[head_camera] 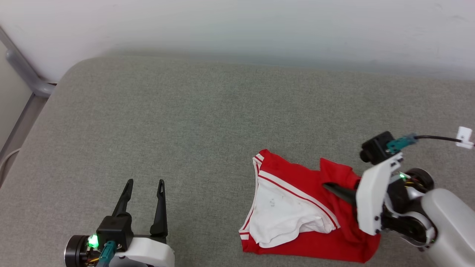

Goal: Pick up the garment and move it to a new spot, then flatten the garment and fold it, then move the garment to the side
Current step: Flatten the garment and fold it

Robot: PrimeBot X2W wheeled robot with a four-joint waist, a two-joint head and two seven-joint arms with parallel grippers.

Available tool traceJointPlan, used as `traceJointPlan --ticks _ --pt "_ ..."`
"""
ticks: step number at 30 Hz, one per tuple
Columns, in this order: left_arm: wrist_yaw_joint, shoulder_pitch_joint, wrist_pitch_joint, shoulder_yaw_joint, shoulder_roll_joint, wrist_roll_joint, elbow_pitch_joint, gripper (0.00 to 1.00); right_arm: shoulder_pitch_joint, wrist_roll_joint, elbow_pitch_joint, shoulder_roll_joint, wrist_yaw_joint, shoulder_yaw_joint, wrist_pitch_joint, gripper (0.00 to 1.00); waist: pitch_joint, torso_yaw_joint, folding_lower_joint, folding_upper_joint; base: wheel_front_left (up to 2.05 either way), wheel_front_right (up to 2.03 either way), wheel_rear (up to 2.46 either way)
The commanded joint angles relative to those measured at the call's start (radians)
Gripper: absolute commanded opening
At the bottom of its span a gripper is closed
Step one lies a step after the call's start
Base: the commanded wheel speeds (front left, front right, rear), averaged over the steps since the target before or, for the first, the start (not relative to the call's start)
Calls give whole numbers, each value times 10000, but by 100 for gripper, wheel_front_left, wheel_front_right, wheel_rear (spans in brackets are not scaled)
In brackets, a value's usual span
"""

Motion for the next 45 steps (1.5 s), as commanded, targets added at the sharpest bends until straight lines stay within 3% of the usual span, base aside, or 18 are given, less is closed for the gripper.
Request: traceJointPlan --ticks 1,2,6,13,20,21,22,23,30,35,38,44,45 --pt "-5 -198 -21 -17 -10 64 18 100 -354 -169 223 235 -5 238 -70 0 58 40 0 0 0 0 0" --pt "-16 -234 -21 -41 -19 72 41 100 -861 -244 765 748 -5 646 -167 0 160 100 0 0 0 0 0" --pt "-20 -352 -21 -91 -35 67 39 100 -1509 -357 1561 1328 -5 1159 -368 0 310 171 0 0 0 0 0" --pt "-9 -576 -21 -157 -51 2 73 100 -2173 -580 2991 2017 -5 2003 -861 0 616 328 0 0 0 0 0" --pt "65 -639 -21 -203 -61 -44 146 100 -2176 -863 4153 2209 -7 2707 -1740 0 658 379 0 0 0 0 0" --pt "68 -604 -21 -192 -64 -57 151 100 -2194 -875 4167 2179 -5 2779 -1958 13 625 358 0 0 0 0 0" --pt "86 -546 -21 -172 -66 -62 156 100 -2189 -816 4160 2163 -7 2775 -2219 43 581 326 0 0 0 0 0" --pt "93 -478 -21 -142 -65 -61 161 100 -2223 -852 4137 2109 -5 2771 -2499 100 525 287 0 0 0 0 0" --pt "62 -241 -21 -67 -66 12 154 100 -2174 -1198 3337 1477 -7 2913 -3941 100 93 -7 0 0 0 0 0" --pt "38 -30 -21 -7 -67 82 114 100 -1759 -1615 2346 804 -7 2262 -4914 100 -245 -362 0 0 0 0 0" --pt "17 62 -21 37 -68 59 92 100 -1462 -2350 2054 414 -7 1410 -5675 100 -405 -566 0 0 0 0 0" --pt "-28 215 -21 81 -67 108 47 100 -352 -4201 1781 623 -7 -868 -7296 100 -661 -936 0 0 0 0 0" --pt "-6 293 -21 111 -67 153 16 100 374 -5119 1625 1038 -7 -2100 -7872 100 -760 -1078 0 0 0 0 0"
